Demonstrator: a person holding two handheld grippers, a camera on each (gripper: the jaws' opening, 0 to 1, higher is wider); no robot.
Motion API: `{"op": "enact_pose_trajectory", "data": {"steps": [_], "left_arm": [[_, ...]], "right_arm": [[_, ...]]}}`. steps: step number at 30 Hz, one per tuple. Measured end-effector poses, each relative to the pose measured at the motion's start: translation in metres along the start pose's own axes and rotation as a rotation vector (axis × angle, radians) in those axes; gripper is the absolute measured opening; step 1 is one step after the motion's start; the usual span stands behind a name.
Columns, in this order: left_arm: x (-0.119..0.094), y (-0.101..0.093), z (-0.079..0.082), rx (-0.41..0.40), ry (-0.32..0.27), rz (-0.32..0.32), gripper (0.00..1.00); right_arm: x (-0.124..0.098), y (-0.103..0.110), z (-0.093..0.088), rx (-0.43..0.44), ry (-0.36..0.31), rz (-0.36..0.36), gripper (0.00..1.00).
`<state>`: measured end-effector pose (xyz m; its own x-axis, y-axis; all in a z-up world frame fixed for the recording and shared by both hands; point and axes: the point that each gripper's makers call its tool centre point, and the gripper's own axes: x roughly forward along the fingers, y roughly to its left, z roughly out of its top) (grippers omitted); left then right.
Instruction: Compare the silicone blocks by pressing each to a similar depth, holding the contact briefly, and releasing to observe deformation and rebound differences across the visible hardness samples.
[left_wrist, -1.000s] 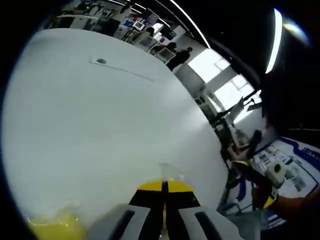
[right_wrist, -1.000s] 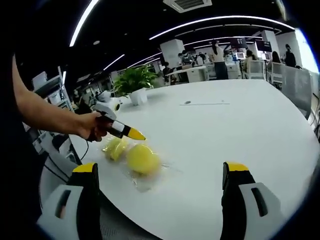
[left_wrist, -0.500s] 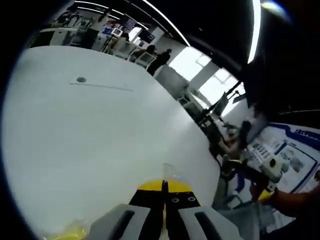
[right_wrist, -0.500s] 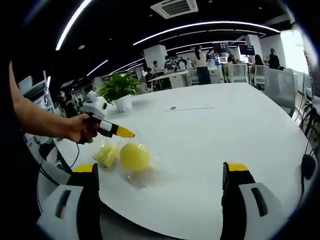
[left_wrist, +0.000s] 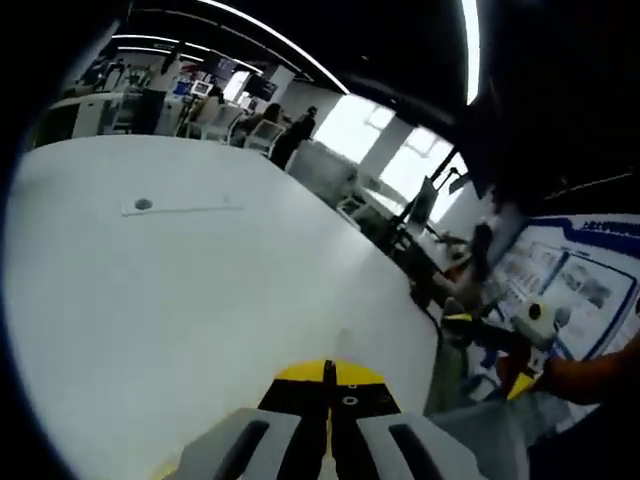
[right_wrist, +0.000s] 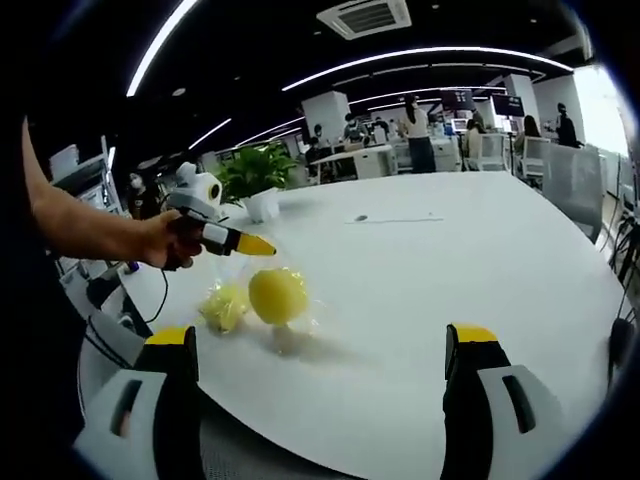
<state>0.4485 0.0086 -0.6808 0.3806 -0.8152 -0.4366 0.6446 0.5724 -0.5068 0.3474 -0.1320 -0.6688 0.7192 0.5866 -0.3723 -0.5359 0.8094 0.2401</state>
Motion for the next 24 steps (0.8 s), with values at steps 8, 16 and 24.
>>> {"op": "enact_pose_trajectory", "data": {"steps": [8, 16, 24], "left_arm": [[-0.011, -0.008, 0.006, 0.059, -0.019, 0.012, 0.00], [-0.029, -0.017, 0.028, 0.070, -0.056, 0.024, 0.00], [-0.048, -0.033, 0.059, 0.105, -0.120, 0.012, 0.00]], "right_arm": [[-0.002, 0.000, 0.005, 0.010, -0.017, 0.009, 0.96], [-0.001, 0.002, 0.008, -0.003, -0.018, 0.029, 0.96], [0.006, 0.005, 0.017, -0.050, -0.015, 0.049, 0.96]]}}
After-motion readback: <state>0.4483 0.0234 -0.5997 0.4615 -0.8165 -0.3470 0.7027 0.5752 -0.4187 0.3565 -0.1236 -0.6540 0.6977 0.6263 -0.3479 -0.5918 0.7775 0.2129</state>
